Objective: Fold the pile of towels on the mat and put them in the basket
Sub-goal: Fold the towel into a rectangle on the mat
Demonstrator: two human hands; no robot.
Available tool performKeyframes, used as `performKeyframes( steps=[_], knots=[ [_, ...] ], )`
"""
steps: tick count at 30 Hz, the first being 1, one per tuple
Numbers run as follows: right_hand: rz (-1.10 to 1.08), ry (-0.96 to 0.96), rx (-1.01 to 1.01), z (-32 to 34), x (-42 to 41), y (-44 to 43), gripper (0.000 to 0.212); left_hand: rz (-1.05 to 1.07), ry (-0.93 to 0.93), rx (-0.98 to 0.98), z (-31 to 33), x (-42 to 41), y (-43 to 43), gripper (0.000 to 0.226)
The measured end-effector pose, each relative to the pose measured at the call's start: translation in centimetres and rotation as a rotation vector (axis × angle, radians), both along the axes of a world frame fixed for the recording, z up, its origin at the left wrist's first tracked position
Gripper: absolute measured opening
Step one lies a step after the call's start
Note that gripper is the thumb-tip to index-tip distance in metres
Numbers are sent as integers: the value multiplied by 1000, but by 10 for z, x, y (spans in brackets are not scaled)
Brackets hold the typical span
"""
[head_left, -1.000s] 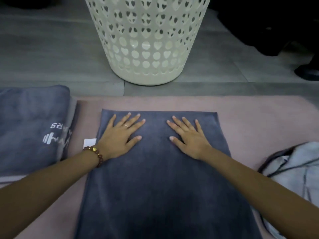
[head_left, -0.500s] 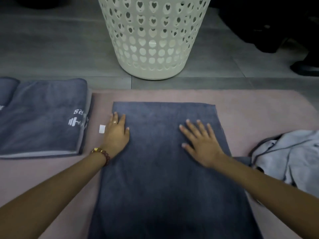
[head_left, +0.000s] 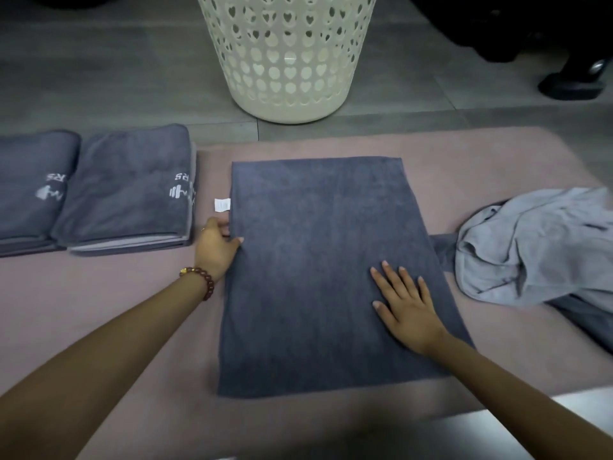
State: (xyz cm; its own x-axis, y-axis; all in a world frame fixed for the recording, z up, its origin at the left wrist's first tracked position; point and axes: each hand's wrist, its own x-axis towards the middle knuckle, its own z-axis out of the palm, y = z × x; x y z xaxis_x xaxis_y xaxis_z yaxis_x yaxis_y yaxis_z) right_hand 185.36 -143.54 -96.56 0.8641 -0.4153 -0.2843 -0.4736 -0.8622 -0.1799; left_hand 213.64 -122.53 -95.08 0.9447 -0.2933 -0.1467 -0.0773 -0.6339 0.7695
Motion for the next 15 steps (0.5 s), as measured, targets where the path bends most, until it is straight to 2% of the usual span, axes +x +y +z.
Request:
performKeyframes(
  steps=[4, 8, 11, 13, 15],
  knots=[
    [12, 50, 0, 4, 3, -3, 82, -72, -29, 139, 7, -8, 6, 36],
    [25, 73, 11, 6, 2, -5, 85, -25, -50, 92, 5, -11, 14, 21],
    [24, 84, 17, 5, 4, -6, 86, 13, -7, 85, 6, -15, 18, 28],
    [19, 91, -1, 6, 4, -6, 86, -32, -41, 122, 9, -28, 20, 15],
    [18, 88, -43, 8, 3, -2, 82, -84, -142, 183, 7, -47, 24, 29]
  ],
)
